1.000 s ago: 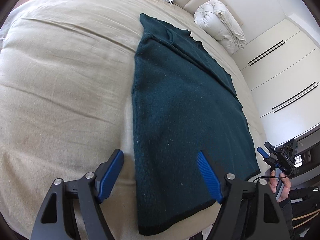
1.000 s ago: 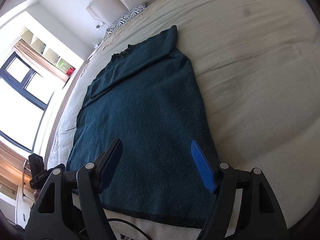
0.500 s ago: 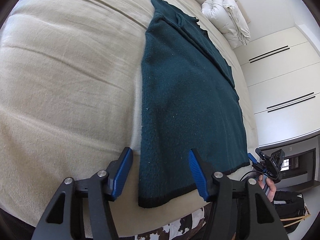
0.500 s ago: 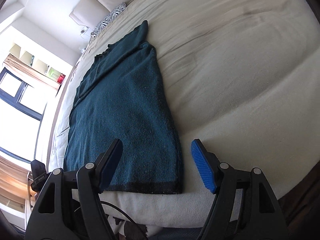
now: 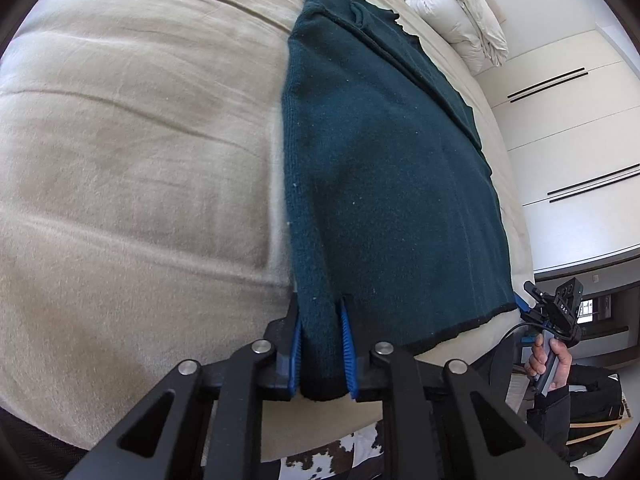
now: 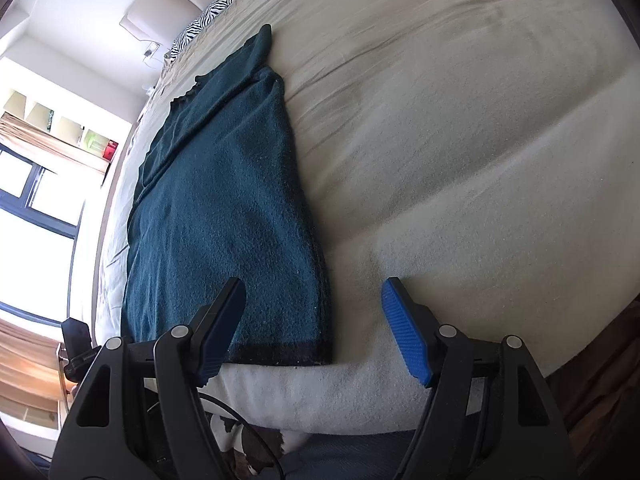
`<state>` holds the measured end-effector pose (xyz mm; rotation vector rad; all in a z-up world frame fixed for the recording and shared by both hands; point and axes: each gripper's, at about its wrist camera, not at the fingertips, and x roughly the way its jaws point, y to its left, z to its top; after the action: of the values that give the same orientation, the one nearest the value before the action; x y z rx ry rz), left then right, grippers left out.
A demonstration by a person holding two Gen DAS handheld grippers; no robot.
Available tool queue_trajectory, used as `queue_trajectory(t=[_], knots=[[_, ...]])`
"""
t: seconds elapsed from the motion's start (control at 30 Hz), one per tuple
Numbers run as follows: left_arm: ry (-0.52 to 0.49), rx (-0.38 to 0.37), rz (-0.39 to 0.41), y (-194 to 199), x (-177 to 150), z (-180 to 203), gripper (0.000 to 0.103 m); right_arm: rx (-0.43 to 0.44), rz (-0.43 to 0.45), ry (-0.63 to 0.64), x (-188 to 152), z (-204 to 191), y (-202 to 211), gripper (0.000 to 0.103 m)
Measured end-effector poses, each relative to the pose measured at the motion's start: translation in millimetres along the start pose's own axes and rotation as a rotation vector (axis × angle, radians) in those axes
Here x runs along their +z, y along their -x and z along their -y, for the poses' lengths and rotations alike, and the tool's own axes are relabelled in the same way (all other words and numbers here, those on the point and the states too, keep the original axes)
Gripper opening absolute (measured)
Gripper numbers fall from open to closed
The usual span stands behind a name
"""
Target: Fold small clothes
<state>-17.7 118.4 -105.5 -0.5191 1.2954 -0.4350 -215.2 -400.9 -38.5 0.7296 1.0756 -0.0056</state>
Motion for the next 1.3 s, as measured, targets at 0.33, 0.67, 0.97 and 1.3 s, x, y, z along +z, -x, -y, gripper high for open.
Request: queue_trajectory(t=[0.33,0.67,0.97,1.3], knots=[[-0.008,-0.027,0.010,2.3,-3.4,-1.1,0.007,0.046,-0.135,-0.014,-0.7,-9.5,-24.7,0.044],[-0.003,-0.089,0.032,12.9,-6.4,-6.4,0.006,0.068,-0.147,0.006,-8.4,-15.2,-31.3,0.006],[0.074,-0.312,0.133,50.5,10.9,-11.2,0.006,0.223,-0.051,0.025,10.2,-50.5,-6.8,0.005],[0.192,-0.506,0.239,71.2,46.5,-14.4,0.006,0.409,0.062,-0.024,61.3,-87.7,2.5,0.006]])
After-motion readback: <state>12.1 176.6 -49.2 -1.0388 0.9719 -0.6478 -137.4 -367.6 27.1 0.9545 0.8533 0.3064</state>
